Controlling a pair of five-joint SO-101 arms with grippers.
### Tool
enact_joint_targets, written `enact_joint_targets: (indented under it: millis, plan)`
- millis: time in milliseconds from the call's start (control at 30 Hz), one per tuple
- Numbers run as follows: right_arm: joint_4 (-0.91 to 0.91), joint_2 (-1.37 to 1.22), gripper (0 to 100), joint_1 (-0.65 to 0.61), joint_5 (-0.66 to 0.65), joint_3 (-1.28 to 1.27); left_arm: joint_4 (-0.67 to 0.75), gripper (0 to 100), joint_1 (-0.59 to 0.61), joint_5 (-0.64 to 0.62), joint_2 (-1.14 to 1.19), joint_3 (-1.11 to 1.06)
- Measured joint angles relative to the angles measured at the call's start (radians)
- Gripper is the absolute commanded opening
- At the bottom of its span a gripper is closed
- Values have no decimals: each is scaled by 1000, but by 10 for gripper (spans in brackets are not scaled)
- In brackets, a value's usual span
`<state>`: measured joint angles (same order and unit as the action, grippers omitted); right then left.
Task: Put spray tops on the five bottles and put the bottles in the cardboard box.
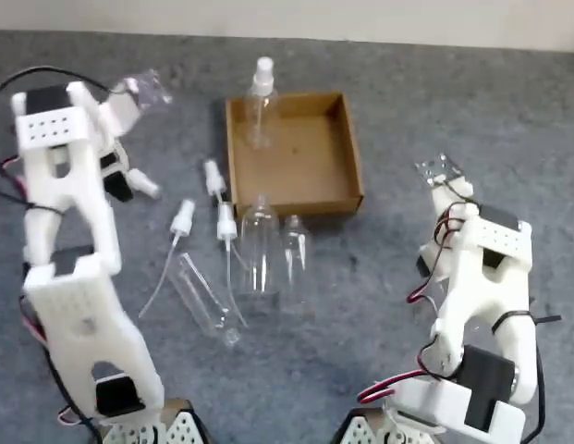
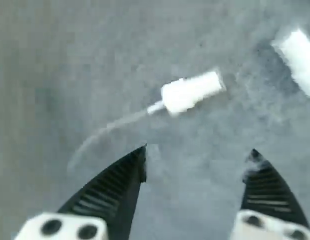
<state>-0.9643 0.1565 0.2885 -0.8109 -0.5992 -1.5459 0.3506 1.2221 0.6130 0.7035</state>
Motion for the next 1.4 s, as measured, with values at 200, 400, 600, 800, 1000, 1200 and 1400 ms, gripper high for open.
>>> enact_joint_targets:
  millis: [200, 400, 600, 800, 1000, 1200, 1400]
  plan:
    - [3, 0, 4, 0, 0, 0, -48, 252, -64, 127, 264, 350]
    - [3, 0, 4, 0, 0, 0, -110, 252, -86, 167, 423, 500]
    - [3, 0, 4, 0, -6, 0, -106, 248, -86, 173, 509, 572]
    - [3, 0, 4, 0, -6, 0, -84, 94, -86, 173, 568, 577]
    - [5, 0, 4, 0, -6, 0, -95, 45, -78, 173, 571, 577]
    - [5, 0, 4, 2, -6, 0, -204, 45, -74, 18, 574, 649]
    - [5, 0, 4, 25, -6, 0, -218, 45, -74, -520, 531, 626]
